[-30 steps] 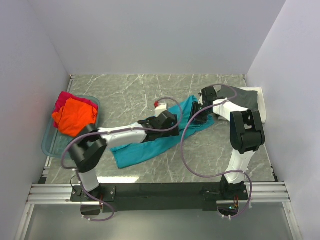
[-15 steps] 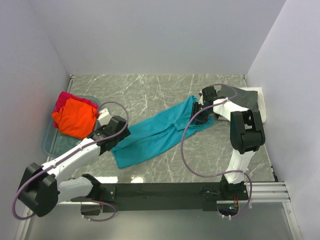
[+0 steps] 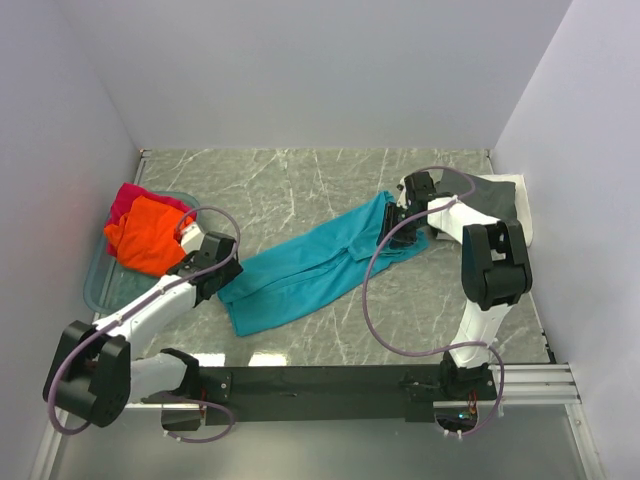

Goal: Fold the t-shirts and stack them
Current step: Fold the tshirt

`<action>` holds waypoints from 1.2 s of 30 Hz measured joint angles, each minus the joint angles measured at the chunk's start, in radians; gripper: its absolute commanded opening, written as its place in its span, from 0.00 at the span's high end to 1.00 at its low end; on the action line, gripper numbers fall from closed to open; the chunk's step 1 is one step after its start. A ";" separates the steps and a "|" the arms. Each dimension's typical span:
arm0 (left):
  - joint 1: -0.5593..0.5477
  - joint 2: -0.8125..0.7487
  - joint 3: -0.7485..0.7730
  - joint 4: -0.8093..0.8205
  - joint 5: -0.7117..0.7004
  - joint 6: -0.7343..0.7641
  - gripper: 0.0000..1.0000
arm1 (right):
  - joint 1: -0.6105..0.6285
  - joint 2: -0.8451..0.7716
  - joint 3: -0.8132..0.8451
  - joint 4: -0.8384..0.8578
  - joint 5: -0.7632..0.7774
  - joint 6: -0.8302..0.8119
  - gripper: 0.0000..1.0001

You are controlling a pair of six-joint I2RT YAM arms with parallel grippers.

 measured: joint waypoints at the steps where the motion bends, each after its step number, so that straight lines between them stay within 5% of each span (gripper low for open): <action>1: 0.003 0.010 0.000 0.009 0.003 0.003 0.45 | 0.000 -0.002 0.000 0.000 0.000 0.000 0.50; 7: 0.026 0.060 0.000 0.045 0.010 0.020 0.62 | 0.000 -0.012 -0.008 0.002 0.000 -0.003 0.50; 18: 0.086 0.058 -0.026 0.053 0.008 0.034 0.59 | 0.003 -0.119 -0.011 -0.012 0.001 -0.003 0.50; 36: 0.155 0.076 -0.031 0.069 0.061 0.074 0.60 | -0.014 0.283 0.578 -0.111 0.092 -0.027 0.47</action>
